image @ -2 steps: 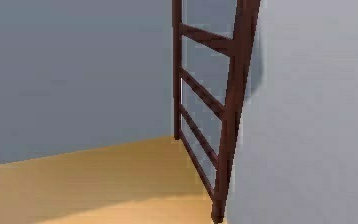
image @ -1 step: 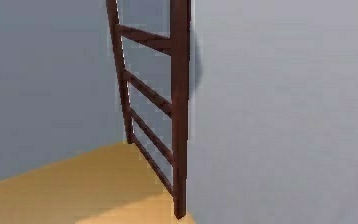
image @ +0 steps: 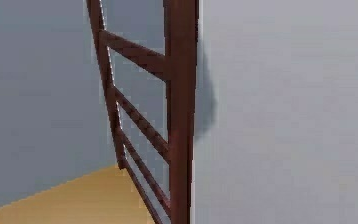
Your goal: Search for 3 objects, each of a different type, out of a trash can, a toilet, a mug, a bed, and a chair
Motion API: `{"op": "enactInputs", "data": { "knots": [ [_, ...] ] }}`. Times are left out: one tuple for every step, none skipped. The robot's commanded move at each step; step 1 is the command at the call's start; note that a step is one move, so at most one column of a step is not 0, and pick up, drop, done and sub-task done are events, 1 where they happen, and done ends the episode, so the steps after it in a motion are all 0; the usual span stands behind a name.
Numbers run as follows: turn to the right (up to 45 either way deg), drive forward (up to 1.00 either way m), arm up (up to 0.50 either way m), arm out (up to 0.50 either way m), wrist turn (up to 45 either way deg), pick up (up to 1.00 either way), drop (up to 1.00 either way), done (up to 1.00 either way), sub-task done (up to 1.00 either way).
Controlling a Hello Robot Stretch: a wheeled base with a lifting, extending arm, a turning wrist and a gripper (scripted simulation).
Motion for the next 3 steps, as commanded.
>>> {"op": "enactInputs", "data": {
  "knots": [
    [-45.0,0.0,0.0,0.0,0.0,0.0,0.0,0.0,0.0],
    [-21.0,0.0,0.0,0.0,0.0,0.0,0.0,0.0,0.0],
    [0.0,0.0,0.0,0.0,0.0,0.0,0.0,1.0,0.0]
  ]
}}
